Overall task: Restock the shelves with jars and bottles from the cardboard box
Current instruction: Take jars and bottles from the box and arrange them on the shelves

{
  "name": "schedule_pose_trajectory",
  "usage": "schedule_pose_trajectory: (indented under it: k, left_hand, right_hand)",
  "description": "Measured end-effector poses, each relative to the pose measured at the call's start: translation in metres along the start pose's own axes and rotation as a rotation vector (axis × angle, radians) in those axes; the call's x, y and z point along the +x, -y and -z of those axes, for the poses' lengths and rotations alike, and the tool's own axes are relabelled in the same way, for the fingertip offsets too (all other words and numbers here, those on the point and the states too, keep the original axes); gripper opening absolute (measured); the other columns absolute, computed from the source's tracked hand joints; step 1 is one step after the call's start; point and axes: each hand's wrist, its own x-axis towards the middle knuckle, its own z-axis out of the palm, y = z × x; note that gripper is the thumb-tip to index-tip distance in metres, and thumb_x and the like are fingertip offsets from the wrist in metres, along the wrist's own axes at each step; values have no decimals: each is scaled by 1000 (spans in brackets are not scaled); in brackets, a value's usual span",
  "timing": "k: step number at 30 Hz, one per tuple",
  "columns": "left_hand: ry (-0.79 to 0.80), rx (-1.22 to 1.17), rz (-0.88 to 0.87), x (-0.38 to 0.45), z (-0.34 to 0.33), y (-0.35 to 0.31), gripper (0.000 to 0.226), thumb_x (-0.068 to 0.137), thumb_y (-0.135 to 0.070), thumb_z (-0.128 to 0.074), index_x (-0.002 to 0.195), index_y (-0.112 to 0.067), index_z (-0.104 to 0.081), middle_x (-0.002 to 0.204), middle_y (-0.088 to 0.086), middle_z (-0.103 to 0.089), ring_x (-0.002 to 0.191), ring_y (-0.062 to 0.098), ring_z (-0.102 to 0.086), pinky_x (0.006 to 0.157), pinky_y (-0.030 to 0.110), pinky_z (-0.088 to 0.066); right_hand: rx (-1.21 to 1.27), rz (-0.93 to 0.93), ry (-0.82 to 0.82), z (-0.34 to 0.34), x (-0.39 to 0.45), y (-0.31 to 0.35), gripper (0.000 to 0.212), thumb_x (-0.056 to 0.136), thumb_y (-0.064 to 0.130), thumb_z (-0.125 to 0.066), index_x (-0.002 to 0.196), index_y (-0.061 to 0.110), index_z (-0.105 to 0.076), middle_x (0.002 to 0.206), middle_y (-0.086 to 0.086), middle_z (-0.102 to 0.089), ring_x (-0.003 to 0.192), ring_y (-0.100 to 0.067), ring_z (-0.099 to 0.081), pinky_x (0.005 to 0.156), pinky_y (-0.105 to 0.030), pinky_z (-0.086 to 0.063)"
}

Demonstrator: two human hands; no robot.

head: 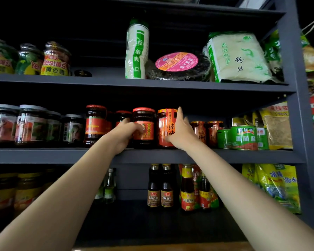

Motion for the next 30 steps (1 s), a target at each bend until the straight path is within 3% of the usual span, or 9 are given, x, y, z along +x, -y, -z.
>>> schedule_pose_trajectory:
  k: [3, 7, 9, 11, 15, 17, 20, 25, 30]
  left_hand:
    - [-168, -138, -63, 0, 3, 0, 45, 82, 5, -46, 126, -7, -45, 92, 7, -54, 73, 13, -50, 55, 24, -39]
    - [-308, 34, -277, -5, 7, 4, 44, 89, 0, -40, 131, -14, -48, 123, 3, -56, 105, 12, -53, 71, 15, -42]
    - [-355, 156, -349, -13, 14, 4, 43, 90, -1, -40, 131, -11, -50, 126, 2, -56, 111, 12, -52, 82, 15, -41]
    - [-395, 235, -399, -24, 27, 3, 40, 90, -1, -42, 128, -10, -52, 117, 0, -58, 103, 10, -53, 78, 11, -44]
    - [-492, 370, -505, -60, 82, 6, 33, 86, -3, -47, 117, -12, -55, 113, 8, -62, 100, 15, -61, 88, 31, -51]
    - [-548, 423, -537, -87, 123, 16, 28, 86, -2, -49, 112, -10, -54, 109, 5, -61, 94, 9, -59, 82, 23, -50]
    - [-672, 531, -468, -134, 202, 41, 20, 87, -3, -49, 105, -12, -53, 95, -3, -59, 80, 2, -54, 68, 9, -42]
    - [-789, 618, -166, -227, 355, 119, 21, 81, 1, -52, 98, -12, -55, 93, 4, -62, 82, 15, -57, 74, 22, -42]
    - [-975, 566, 467, -369, 494, 219, 25, 84, -8, -53, 108, -3, -55, 111, 16, -60, 106, 29, -57, 85, 32, -44]
  right_hand:
    - [-54, 142, -141, -4, -9, 6, 88, 86, -10, -54, 150, 24, -4, 158, -7, 5, 145, -27, -8, 108, -32, -32]
    - [-87, 411, -294, -14, -23, 16, 48, 87, -10, -48, 129, 13, -50, 151, -4, -23, 140, -21, -22, 106, -26, -30]
    - [-41, 484, -368, -24, -29, 28, 42, 84, -12, -47, 119, 10, -58, 143, -6, -34, 133, -21, -31, 96, -13, -26]
    - [64, 563, -419, -39, -38, 47, 38, 80, -15, -48, 110, 6, -61, 132, -11, -42, 124, -24, -41, 89, -8, -23]
    - [256, 706, -439, -85, -63, 104, 32, 77, -9, -44, 101, 1, -63, 116, -16, -51, 108, -27, -50, 86, -18, -37]
    - [338, 742, -390, -115, -80, 137, 33, 77, -8, -44, 104, 1, -61, 114, -16, -51, 106, -27, -52, 86, -25, -44]
    - [458, 723, -200, -174, -117, 188, 35, 82, -9, -45, 111, 3, -57, 114, -12, -48, 98, -22, -55, 84, -31, -48]
    - [552, 655, 309, -306, -205, 282, 42, 81, -8, -48, 121, 4, -49, 116, -13, -54, 99, -28, -55, 89, -31, -41]
    - [500, 475, 1099, -451, -322, 357, 32, 89, 2, -53, 119, 12, -48, 101, -4, -57, 85, -19, -60, 70, -30, -50]
